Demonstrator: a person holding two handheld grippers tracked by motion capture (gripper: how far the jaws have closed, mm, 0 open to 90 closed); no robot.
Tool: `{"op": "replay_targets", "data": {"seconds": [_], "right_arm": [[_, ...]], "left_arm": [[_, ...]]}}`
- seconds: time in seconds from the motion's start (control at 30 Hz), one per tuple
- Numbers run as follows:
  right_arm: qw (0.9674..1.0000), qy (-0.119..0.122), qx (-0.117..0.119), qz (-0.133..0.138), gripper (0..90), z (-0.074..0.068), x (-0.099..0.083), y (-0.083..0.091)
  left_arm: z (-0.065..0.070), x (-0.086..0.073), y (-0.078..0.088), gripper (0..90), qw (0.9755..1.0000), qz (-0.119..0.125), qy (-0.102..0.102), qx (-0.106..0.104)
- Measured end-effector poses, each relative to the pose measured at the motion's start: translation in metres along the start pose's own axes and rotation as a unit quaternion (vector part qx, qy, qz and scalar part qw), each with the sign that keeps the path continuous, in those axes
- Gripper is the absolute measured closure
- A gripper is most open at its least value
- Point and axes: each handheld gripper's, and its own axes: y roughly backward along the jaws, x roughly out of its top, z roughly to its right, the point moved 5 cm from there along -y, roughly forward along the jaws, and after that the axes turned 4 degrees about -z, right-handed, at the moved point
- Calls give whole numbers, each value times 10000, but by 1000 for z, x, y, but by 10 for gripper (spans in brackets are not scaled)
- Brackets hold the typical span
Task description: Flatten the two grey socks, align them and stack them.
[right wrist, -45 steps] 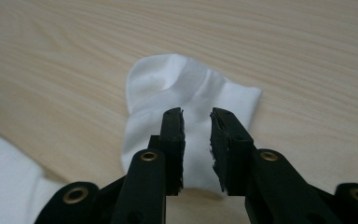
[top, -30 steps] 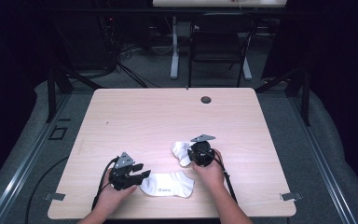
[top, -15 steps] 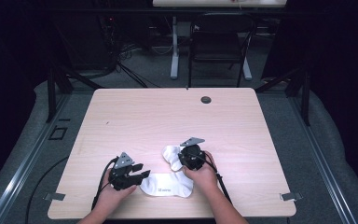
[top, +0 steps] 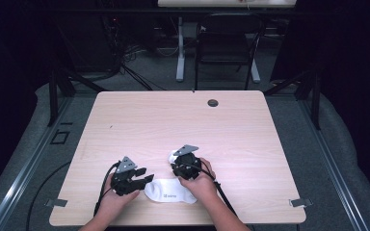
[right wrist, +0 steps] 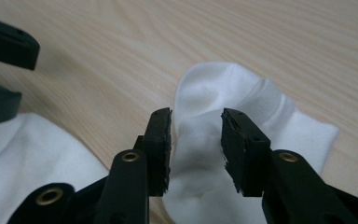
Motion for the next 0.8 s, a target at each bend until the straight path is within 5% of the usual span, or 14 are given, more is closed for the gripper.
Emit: {"op": "replay_targets", "data": {"seconds": [0.23, 0.43, 0.8], "right_arm": [[9998, -74, 28, -165, 870, -2, -4, -1], [9994, -264, 190, 73, 878, -3, -1, 7], [9979, -367, 432, 308, 879, -9, 2, 20]], "left_arm": [[1, 4, -2, 550, 10000, 20, 61, -15], [1, 22, -8, 576, 9998, 155, -58, 84], [2, 39, -38, 775, 9995, -68, -156, 283]]}}
